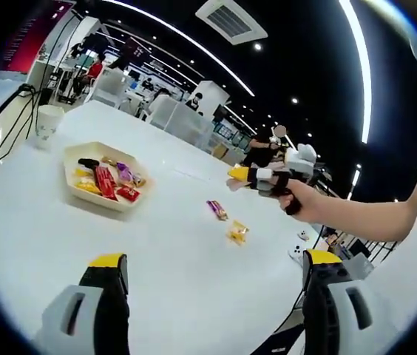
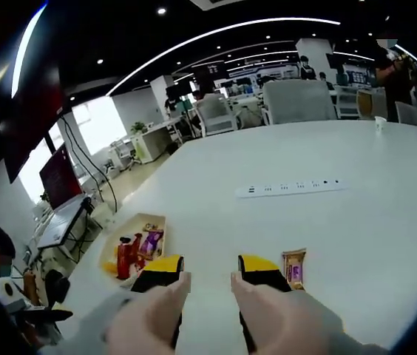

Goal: Place the target food into the container with the food tongs after gripping and lifting it, then release it inside without dropping or visibly crushing the food.

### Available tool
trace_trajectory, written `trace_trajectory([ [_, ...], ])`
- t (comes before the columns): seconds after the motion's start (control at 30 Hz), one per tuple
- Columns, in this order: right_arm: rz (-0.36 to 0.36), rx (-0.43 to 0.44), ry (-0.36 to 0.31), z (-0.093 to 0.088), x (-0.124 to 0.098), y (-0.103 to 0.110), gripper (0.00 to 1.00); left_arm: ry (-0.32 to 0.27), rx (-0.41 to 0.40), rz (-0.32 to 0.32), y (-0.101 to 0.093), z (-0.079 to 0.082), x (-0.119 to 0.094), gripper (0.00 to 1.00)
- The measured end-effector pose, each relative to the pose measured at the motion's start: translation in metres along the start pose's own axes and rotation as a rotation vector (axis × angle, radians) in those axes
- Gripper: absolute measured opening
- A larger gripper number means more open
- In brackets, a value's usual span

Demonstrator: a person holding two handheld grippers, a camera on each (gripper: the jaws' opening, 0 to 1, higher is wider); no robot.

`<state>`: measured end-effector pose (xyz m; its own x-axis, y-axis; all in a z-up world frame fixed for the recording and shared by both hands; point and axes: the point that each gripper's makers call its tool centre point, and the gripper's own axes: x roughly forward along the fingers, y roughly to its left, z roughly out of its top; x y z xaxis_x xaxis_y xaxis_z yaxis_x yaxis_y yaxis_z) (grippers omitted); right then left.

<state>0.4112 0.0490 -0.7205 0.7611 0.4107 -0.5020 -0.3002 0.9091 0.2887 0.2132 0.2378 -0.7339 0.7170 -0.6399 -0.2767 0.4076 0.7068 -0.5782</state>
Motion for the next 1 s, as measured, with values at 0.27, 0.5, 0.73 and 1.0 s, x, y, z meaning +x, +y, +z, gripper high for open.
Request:
trace_trajectory([
  [0.27,-0.028,-0.006,0.014,-0.002,0.0,-0.016,0.29,0.011,-0.004,-0.003,-0.004,-0.009,0.004,0.98],
  [0.5,-0.049,-0.01,0.023,-0.002,0.0,-0.027,0.29,0.005,0.008,0.004,-0.004,-0.01,0.005,0.99],
  [0.73,-0.068,-0.016,0.038,-0.006,0.004,-0.039,0.29,0.01,0.014,0.008,-0.001,-0.01,0.005,0.99],
  [1.0,-0.084,-0.001,0.055,-0.013,0.009,-0.052,0.29,0.012,0.008,0.013,-0.001,-0.01,0.007,0.99],
])
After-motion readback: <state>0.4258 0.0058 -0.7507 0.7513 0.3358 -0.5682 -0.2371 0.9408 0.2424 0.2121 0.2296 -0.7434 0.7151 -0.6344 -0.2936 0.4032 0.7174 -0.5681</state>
